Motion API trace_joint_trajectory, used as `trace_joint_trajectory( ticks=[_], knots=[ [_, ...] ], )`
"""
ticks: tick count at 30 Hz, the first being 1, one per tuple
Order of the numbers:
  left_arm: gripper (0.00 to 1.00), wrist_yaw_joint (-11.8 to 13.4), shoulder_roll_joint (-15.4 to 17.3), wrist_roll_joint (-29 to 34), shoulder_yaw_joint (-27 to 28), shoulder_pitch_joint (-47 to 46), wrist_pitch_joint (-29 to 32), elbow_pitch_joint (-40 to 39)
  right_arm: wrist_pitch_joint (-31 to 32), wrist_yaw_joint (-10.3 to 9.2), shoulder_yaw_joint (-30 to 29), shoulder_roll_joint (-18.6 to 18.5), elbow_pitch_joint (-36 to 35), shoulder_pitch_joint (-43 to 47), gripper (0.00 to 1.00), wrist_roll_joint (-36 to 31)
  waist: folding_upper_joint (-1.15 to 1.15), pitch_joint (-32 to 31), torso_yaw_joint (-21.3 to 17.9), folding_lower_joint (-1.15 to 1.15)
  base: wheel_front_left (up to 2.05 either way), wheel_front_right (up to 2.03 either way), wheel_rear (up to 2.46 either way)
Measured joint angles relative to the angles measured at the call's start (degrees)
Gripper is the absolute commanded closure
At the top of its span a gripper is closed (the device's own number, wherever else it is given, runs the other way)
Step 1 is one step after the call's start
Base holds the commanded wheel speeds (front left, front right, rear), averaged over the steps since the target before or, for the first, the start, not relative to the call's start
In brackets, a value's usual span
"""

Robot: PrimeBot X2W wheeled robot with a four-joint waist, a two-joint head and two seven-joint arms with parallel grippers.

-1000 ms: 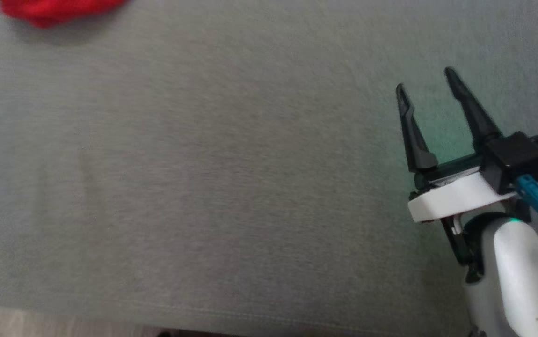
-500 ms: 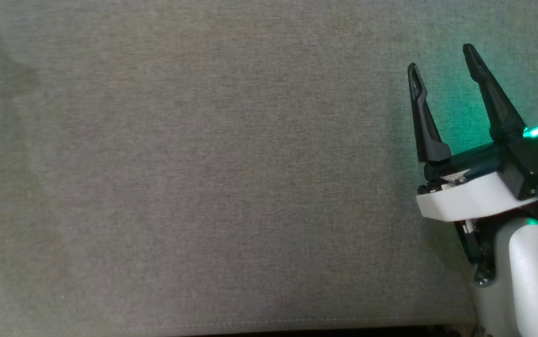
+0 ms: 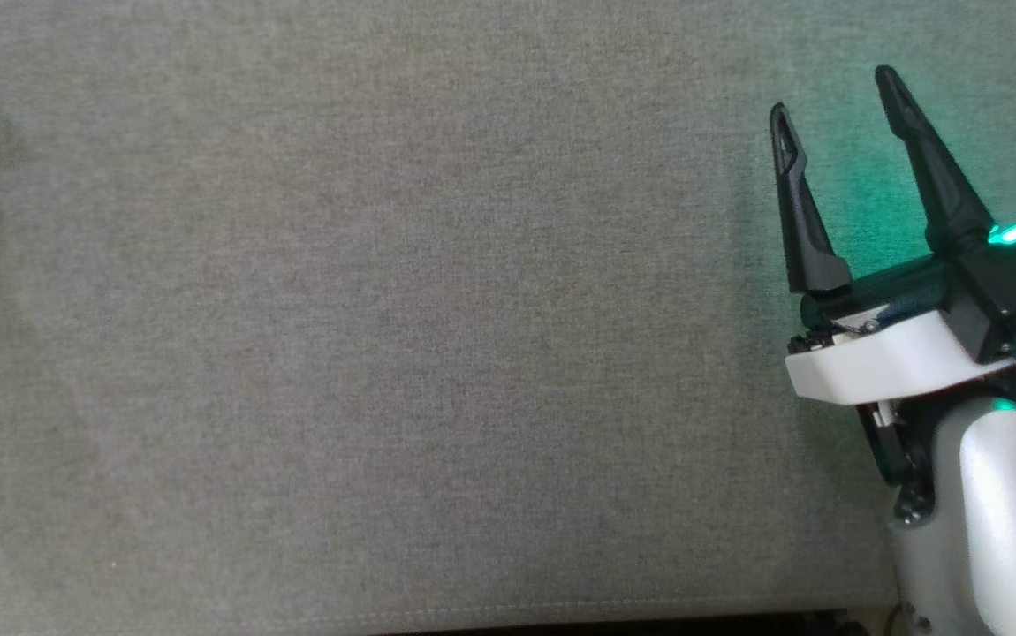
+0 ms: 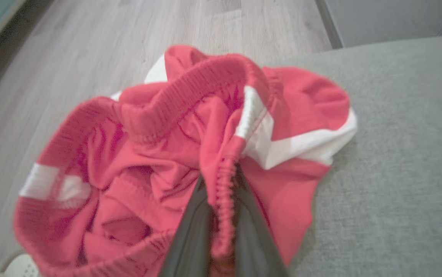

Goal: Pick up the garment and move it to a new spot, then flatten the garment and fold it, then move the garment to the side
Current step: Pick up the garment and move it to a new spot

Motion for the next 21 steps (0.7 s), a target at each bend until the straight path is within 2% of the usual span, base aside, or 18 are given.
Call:
trace_joint_trajectory(
  ticks=[8,13,21],
  knots=[
    [1.00,-0.7,0.7,1.8,-3.1,-2.8,-7.9,-0.8,-2.3,0.00,-0.4,0.0,5.6,0.0,0.00,2.6,0.00,-6.2,-0.1,-0.01,0.00,0.00,0.00],
    [1.00,-1.1,0.4,1.2,-7.7,-3.6,-8.8,-4.4,-4.4,0.00,-1.5,0.0,10.7,1.0,0.00,5.2,0.00,-12.5,-0.6,-0.01,0.00,0.00,0.00],
    [1.00,-1.1,-2.8,-5.7,-16.3,-1.2,-8.2,-16.1,-6.8,0.00,-4.1,0.0,17.1,7.1,0.00,8.7,0.01,-25.0,-2.1,-0.03,0.00,0.00,0.00]
  ],
)
